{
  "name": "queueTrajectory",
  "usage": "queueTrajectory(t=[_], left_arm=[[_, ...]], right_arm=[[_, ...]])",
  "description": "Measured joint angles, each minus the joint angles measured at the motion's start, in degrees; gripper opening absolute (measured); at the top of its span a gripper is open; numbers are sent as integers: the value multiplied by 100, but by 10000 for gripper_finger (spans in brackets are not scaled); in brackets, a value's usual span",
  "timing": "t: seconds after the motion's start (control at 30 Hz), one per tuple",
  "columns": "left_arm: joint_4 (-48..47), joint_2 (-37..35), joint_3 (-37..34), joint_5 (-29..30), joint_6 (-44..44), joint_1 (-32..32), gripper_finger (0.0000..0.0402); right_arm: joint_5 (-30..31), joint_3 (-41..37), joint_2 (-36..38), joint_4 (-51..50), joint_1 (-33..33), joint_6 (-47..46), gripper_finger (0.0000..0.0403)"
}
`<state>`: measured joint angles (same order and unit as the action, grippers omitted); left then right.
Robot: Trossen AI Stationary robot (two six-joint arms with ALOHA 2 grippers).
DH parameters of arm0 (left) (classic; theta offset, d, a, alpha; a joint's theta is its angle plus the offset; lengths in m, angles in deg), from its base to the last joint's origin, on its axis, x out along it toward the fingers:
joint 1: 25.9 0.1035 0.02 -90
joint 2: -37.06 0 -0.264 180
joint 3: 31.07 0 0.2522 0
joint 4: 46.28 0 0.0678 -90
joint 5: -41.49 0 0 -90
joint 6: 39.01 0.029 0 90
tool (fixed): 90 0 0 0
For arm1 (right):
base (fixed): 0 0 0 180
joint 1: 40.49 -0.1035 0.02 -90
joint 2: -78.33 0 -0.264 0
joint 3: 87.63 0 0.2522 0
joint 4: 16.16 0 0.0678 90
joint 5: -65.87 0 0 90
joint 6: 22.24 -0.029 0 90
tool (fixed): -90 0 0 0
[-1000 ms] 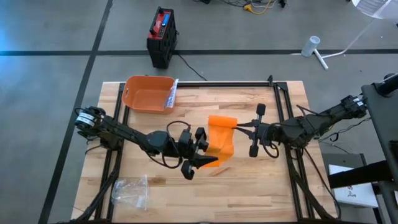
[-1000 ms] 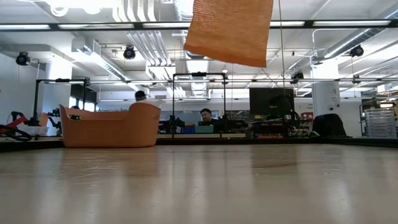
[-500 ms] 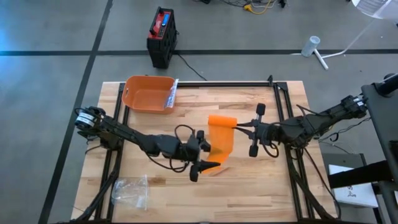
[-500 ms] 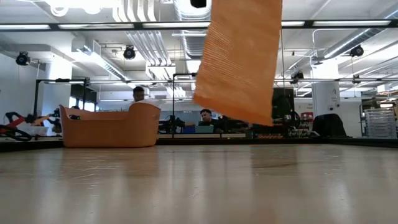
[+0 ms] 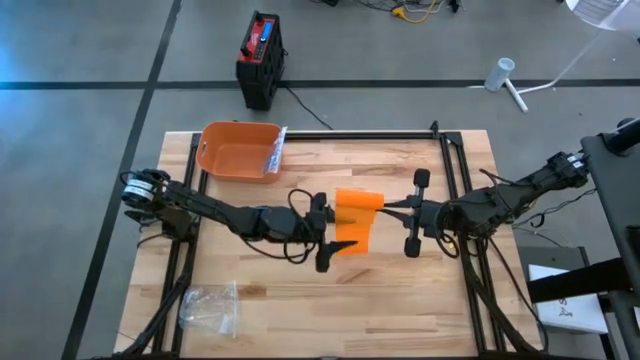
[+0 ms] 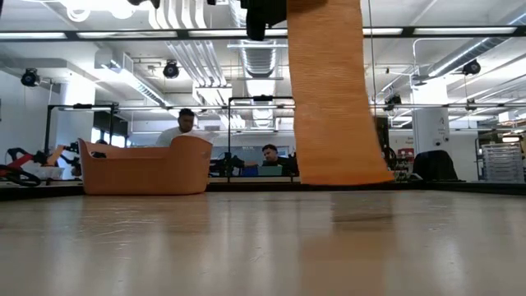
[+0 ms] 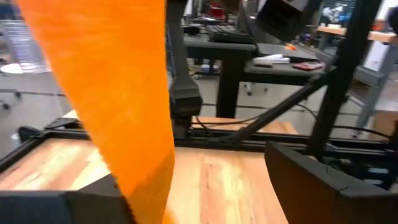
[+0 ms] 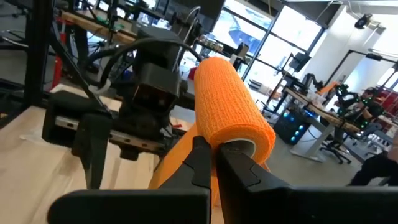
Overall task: Roll bandage
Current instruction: Roll the orange bandage
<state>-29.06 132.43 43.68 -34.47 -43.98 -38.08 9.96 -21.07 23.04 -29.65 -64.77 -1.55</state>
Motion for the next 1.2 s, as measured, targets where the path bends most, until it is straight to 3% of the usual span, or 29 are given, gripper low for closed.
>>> queueTrajectory(t=[0.37, 1.0, 1.2], left_arm=[[699, 693, 0, 336, -42, 238, 232], [1086, 693, 4, 494, 329, 253, 144], [1002, 693, 5, 293, 146, 275, 74]], right_arm=[[0, 50, 0, 4, 2, 43, 0], [0, 218, 2, -48, 2, 144, 0], [0, 218, 2, -44, 2, 144, 0]])
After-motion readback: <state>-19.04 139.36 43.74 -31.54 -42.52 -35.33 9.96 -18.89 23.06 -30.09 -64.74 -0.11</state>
